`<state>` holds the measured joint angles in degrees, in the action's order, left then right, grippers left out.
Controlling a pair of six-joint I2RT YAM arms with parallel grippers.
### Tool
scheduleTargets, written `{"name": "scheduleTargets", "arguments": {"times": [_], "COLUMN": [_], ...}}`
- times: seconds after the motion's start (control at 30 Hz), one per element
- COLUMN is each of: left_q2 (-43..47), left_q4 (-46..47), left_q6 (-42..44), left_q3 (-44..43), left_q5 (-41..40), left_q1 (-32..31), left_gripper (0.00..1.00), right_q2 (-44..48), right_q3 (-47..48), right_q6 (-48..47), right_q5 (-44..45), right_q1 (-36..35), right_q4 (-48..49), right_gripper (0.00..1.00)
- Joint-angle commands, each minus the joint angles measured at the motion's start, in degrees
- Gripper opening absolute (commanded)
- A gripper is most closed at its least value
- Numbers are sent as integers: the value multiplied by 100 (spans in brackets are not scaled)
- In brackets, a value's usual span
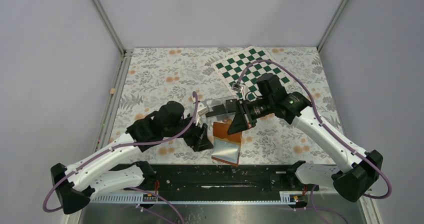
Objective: Put the credit cards into the card holder
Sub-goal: Open the card holder at the center of the board.
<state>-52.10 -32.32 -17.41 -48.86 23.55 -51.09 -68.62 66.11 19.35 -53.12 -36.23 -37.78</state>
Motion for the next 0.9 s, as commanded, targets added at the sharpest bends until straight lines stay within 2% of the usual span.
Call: {"name": "scheduleTargets", "arguments": {"times": [0.0, 0.17, 0.3, 0.37, 0.6, 0.87], "left_q2": [172, 286, 266, 175, -102, 125], "left_q4": [588, 622, 137, -70, -49, 633], "left_q6": [-77, -78, -51, 0, 37, -100], "left_q3": [-118, -14, -96, -146, -141, 17], "left_q5": [323, 133, -768, -940, -369, 245], "left_q1": [-30, -29, -29, -25, -53, -62], "left_gripper": [65, 66, 65, 65, 65, 65], "right_q2": [-11, 15, 24, 28, 24, 28], "right_q3": [91, 80, 78, 70, 53, 3], "right_q6": [39, 37, 37, 43, 50, 68], "right_q5": [-32, -14, -30, -28, 9, 17], "right_q1": [46, 46, 47, 49, 46, 52], "right_q4": [178, 187, 185, 183, 191, 190], "right_gripper": [0, 0, 0, 0, 0, 0]}}
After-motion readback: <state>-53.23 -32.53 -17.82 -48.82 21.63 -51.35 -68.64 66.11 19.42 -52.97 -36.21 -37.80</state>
